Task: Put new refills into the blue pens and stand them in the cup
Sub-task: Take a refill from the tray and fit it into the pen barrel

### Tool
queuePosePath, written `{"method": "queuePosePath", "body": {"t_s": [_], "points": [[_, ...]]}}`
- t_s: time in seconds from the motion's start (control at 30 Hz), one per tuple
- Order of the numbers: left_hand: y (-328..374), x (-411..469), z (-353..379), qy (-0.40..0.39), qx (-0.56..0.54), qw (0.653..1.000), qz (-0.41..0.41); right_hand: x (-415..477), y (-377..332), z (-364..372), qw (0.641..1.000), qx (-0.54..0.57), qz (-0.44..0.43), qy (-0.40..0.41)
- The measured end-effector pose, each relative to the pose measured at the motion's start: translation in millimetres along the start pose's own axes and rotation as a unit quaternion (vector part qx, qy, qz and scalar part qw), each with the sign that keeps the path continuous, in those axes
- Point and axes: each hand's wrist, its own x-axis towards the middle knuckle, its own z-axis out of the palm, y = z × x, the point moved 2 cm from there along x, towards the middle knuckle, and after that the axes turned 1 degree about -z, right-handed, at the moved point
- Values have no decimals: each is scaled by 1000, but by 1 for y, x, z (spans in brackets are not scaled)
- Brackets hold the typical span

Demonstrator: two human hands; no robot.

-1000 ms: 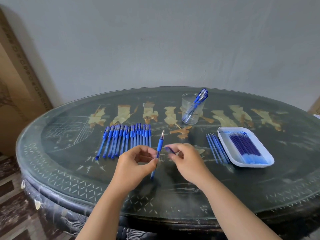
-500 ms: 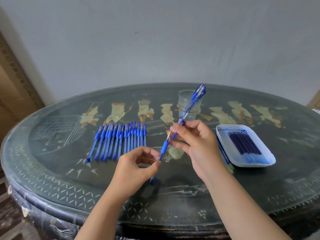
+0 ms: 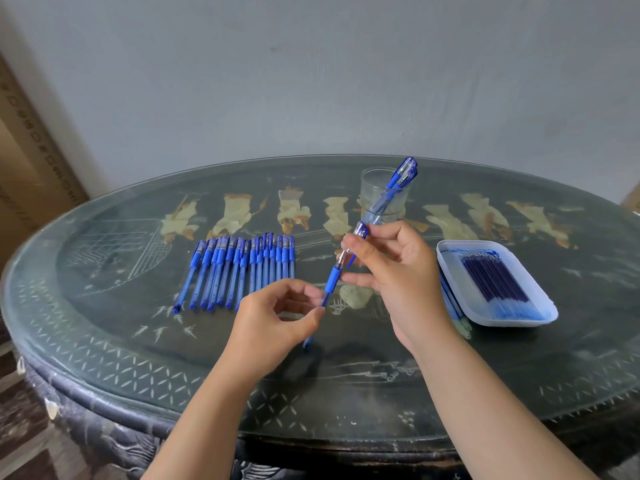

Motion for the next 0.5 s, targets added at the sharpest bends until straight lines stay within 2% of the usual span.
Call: {"method": "queuePosePath", "body": {"t_s": [0.1, 0.3, 0.5], "points": [[0, -1, 0, 2, -5, 1000, 2, 0, -1, 0, 1000, 13, -17, 8], [-2, 0, 1, 19, -3, 1000, 10, -1, 10, 5, 998, -65, -7, -23], [-4, -4, 1, 45, 11, 998, 30, -1, 16, 6, 996, -89, -15, -16]]}}
